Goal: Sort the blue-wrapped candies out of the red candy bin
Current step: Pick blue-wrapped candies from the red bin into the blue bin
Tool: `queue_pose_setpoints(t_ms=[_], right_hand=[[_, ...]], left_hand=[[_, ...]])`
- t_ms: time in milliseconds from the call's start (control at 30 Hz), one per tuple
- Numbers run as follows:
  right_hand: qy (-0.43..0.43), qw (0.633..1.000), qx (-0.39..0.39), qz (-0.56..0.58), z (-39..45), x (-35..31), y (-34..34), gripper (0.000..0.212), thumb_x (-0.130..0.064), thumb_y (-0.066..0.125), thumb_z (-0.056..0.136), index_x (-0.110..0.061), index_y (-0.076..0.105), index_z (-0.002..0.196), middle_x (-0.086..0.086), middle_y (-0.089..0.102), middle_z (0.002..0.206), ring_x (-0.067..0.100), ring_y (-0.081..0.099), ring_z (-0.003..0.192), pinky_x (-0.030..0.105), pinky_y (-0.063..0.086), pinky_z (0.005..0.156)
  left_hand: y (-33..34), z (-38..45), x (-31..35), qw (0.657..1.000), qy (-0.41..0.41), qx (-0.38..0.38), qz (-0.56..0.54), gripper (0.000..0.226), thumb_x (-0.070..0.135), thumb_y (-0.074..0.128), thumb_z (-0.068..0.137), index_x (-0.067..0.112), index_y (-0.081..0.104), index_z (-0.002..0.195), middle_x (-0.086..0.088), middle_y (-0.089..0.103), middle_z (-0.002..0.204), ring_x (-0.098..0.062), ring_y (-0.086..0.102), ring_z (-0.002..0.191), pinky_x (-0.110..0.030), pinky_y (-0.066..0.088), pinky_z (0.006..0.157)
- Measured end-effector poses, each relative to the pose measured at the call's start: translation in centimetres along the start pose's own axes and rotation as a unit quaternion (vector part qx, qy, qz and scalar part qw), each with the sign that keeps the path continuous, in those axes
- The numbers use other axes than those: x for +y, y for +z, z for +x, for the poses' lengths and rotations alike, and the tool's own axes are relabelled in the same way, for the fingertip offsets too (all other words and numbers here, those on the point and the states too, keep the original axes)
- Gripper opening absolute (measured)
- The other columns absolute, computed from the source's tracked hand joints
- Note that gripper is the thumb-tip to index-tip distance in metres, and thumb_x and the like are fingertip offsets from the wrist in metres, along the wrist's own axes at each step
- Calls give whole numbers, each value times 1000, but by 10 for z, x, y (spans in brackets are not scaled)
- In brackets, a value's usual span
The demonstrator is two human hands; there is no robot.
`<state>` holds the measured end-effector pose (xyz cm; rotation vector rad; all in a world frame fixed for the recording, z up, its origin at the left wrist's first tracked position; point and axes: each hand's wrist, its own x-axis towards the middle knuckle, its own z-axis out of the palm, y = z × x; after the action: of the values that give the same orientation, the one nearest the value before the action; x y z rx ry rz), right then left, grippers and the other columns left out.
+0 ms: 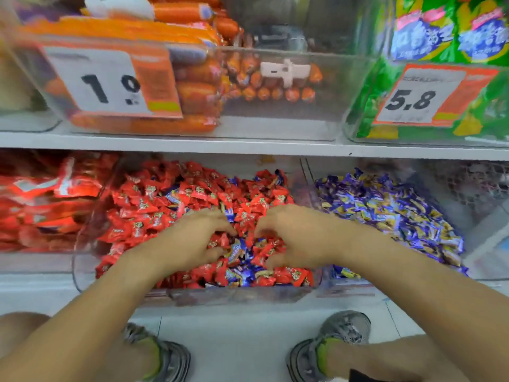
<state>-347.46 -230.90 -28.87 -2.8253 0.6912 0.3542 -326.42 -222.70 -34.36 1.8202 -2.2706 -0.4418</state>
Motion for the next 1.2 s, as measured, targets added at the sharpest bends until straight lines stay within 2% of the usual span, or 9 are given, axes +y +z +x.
queue_pose_setpoints(t_ms=[133, 233, 367, 500, 633, 800, 1033, 1133, 1200], right_hand=[[6, 999, -31, -9, 18, -2, 13, 66, -57, 78, 71, -25, 58, 125, 2, 60, 117, 21, 56, 107, 37, 48, 91], [11, 999, -34, 2, 26, 0, 13, 45, -47, 77, 78, -28, 64, 116, -1, 63, 112, 20, 57, 105, 35, 47, 89], [34, 997, 37, -55, 35, 10, 5, 33, -16, 66, 85, -34, 66, 112, -4, 66, 111, 21, 60, 107, 37, 50, 90], [37, 992, 91, -79, 30, 11, -7, 36, -22, 63, 84, -34, 64, 118, -4, 59, 114, 21, 55, 110, 41, 46, 95], [-8, 997, 60, 57, 17, -8, -10, 22, -30, 76, 78, -26, 67, 97, -11, 62, 87, 4, 59, 74, 27, 49, 74], [14, 999, -33, -14, 24, -10, 18, 44, -54, 74, 78, -19, 63, 103, -2, 67, 94, 20, 62, 89, 34, 51, 76], [45, 998, -45, 13, 27, 2, 12, 30, -35, 79, 80, -28, 62, 104, -5, 66, 100, 18, 56, 100, 34, 49, 83], [40, 998, -40, 41, 21, 3, 5, 24, -28, 69, 89, -31, 60, 112, -8, 63, 103, 12, 54, 99, 32, 45, 84], [41, 996, -55, 56, 19, 1, -2, 22, -24, 61, 93, -33, 57, 113, -10, 58, 85, 0, 50, 78, 27, 39, 68]], left_hand=[[-4, -3, -11, 999, -6, 40, -6, 28, 27, 72, 84, 27, 67, 111, 7, 63, 112, -14, 54, 111, -32, 40, 100], [-9, 0, -15, 998, -18, 68, 7, 29, 26, 69, 87, 25, 64, 115, 5, 63, 118, -16, 52, 117, -26, 35, 100], [-16, 2, -10, 998, -23, 54, 8, 43, 11, 68, 83, 28, 62, 122, 6, 59, 121, -17, 49, 120, -35, 38, 104], [-15, -6, 17, 990, 43, 133, -4, 47, 12, 58, 74, 23, 63, 119, 7, 55, 112, -13, 45, 107, -28, 39, 95], [0, -3, 38, 1000, 2, 19, -11, 27, 40, 62, 87, 19, 65, 104, 3, 55, 95, -12, 51, 86, -28, 45, 79], [19, 6, 36, 998, -36, -23, 38, 58, 57, 67, 81, 13, 50, 115, -1, 40, 103, -17, 45, 83, -27, 34, 70], [12, 8, 24, 993, -22, -101, 62, 79, 69, 75, 62, 21, 56, 121, 4, 49, 108, -17, 45, 99, -38, 48, 88], [9, 11, 27, 994, -22, -88, 54, 65, 62, 78, 61, 22, 58, 108, 5, 57, 88, -18, 51, 86, -39, 50, 77], [6, 11, 28, 996, -25, -80, 21, 54, 52, 80, 64, 27, 55, 104, 6, 57, 74, -18, 53, 74, -34, 48, 66]])
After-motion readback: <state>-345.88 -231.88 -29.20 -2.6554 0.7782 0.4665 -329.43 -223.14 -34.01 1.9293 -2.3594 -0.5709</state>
